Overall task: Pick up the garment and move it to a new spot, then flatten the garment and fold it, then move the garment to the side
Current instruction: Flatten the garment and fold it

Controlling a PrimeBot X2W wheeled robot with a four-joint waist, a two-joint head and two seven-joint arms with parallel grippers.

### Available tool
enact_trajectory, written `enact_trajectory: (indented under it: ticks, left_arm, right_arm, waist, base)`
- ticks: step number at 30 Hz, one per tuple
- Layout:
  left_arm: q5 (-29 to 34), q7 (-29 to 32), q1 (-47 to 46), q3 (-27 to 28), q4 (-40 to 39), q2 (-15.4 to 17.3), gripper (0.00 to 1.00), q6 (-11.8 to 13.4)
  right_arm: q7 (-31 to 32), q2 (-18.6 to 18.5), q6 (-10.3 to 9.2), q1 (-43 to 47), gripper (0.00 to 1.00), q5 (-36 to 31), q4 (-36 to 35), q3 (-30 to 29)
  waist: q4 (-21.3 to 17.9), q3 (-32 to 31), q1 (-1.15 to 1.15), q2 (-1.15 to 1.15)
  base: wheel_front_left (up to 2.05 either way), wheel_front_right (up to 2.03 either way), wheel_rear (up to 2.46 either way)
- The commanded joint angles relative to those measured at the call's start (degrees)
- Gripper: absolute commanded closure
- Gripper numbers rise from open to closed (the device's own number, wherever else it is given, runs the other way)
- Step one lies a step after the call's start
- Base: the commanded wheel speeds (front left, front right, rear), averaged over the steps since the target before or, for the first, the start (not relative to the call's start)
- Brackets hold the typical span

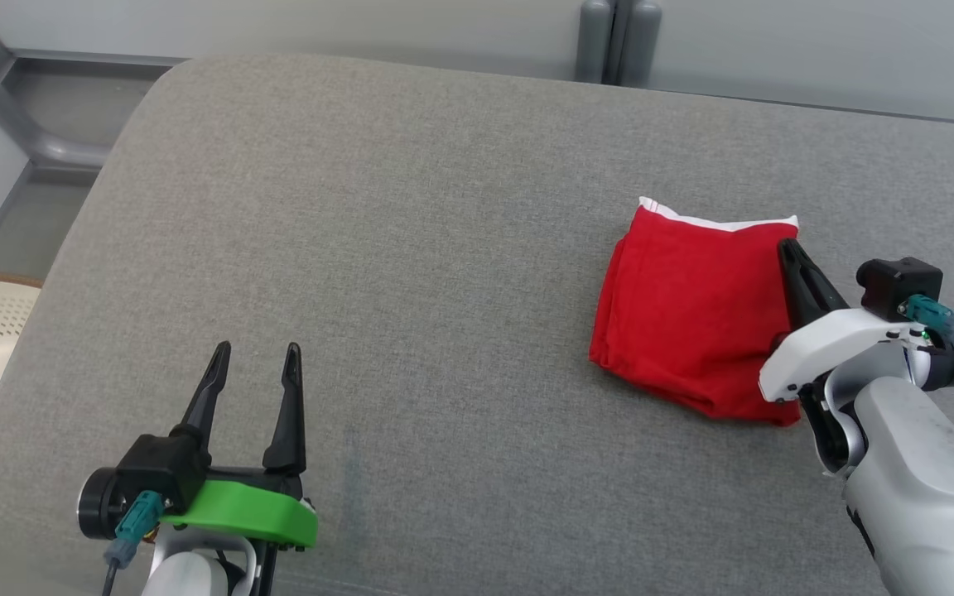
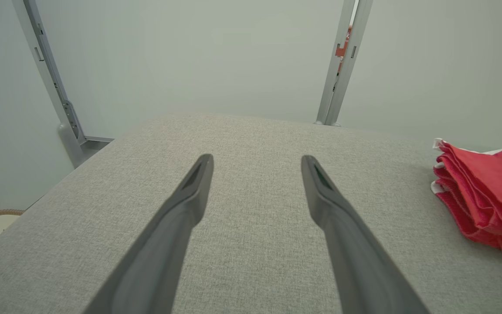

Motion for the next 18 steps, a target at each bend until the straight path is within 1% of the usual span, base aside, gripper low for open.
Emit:
enact_trajectory:
  ticks: [1, 6, 10, 13, 18]
  left_arm:
    - [-0.7, 0.0, -1.1, -0.1, 0.1, 0.1, 0.00, -0.1]
    - [-1.2, 0.0, -1.7, -0.9, 0.2, 0.1, 0.00, 0.0]
    - [-1.2, 0.0, -2.1, -1.4, 0.3, 0.1, 0.00, 0.2]
    - [-1.6, 0.0, -2.3, -1.9, 0.4, 0.1, 0.00, 0.5]
    - [-1.9, 0.0, -2.2, -2.1, 0.4, 0.1, 0.00, 0.6]
  right_arm:
    - [-0.2, 0.1, -0.06, -1.1, 1.00, -1.2, 1.8, -0.6]
    - [-0.2, 0.8, -0.06, -4.1, 1.00, -3.8, 8.0, -1.6]
    - [-0.2, 2.6, -0.06, -5.4, 1.00, -4.8, 10.9, -1.9]
    - [-0.2, 4.9, -0.06, -5.8, 1.00, -5.3, 10.8, -1.1]
    - [-0.2, 7.8, -0.06, -3.9, 1.00, -4.8, 7.7, 1.1]
  waist:
    - [1.3, 1.2, 0.00, 0.00]
    - [2.7, 2.4, 0.00, 0.00]
    - [3.7, 3.0, 0.00, 0.00]
    - [4.3, 3.2, 0.00, 0.00]
    - [4.8, 3.1, 0.00, 0.00]
  base:
    - [0.00, 0.00, 0.00]
    - [0.00, 0.00, 0.00]
    - [0.00, 0.00, 0.00]
    - [0.00, 0.00, 0.00]
    - [0.00, 0.00, 0.00]
